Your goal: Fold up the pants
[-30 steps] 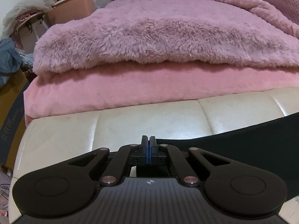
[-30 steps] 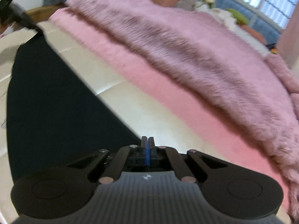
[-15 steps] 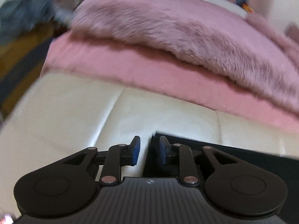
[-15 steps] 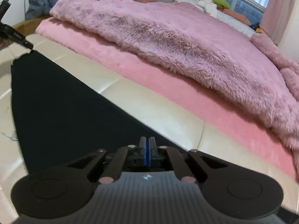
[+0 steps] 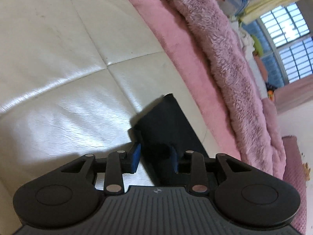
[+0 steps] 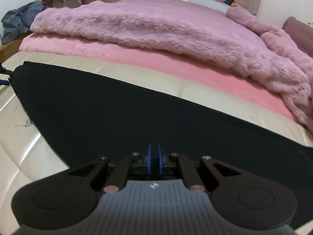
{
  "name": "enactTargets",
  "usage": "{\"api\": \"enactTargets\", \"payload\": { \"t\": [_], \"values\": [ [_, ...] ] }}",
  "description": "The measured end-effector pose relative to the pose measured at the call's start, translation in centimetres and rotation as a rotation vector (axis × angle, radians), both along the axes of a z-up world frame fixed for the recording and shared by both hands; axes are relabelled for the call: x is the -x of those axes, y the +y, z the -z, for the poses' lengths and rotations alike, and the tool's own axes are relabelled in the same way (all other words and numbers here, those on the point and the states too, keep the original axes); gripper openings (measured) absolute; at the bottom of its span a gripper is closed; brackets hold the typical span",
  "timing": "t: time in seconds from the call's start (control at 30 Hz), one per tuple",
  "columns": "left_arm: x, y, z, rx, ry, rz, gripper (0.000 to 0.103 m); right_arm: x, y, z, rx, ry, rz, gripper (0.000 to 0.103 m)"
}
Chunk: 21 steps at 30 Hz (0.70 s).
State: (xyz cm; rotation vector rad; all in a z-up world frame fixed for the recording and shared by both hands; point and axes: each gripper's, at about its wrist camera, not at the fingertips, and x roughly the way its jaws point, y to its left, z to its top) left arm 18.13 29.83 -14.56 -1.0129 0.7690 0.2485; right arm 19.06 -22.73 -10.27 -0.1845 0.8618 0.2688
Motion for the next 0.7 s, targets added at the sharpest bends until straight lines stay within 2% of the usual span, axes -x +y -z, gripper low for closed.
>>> {"api": "enactTargets", "payload": {
  "t": [0.07, 0.1, 0.13, 0.27, 0.4, 0.53, 0.6, 0.7],
  "values": [
    [-0.2, -0.8, 0.0, -0.03, -0.009, -0.035, 0.032, 0.9, -0.8, -0.3, -0.002, 0.006, 0.008, 0.003],
    [-0.2, -1.2, 0.0, -0.052, 0.003, -0.056, 0.014, 1.5, -1.1, -0.3, -0.003, 0.01, 0.013, 0.003],
    [-0.2, -1.4, -0.1, -0.084, 0.035, -0.072, 0.004, 2.1, -1.3, -0.4, 0.002, 0.014, 0.02, 0.003],
    [-0.3, -1.8, -0.9, -0.186, 0.054, -0.075, 0.003, 3.8, -2.4, 0.4, 0.013, 0.067, 0.058, 0.003],
    [1.0, 0.6, -1.7, -0.219, 0.075, -0.13, 0.003, 3.7, -2.0, 1.6, 0.0, 0.144, 0.065, 0.006],
    [2.7, 2.6, -3.1, -0.327, 0.105, -0.147, 0.002, 3.8, 1.3, 1.7, -0.005, 0.154, -0.035, 0.006],
    [3.4, 2.7, -4.2, -0.342, 0.079, -0.144, 0.002, 3.8, 3.3, 1.6, 0.005, 0.146, -0.096, 0.006],
    [4.0, 0.5, -6.9, -0.403, -0.007, -0.087, 0.002, 3.5, 5.0, 1.0, -0.004, 0.116, -0.128, 0.006]
  ]
}}
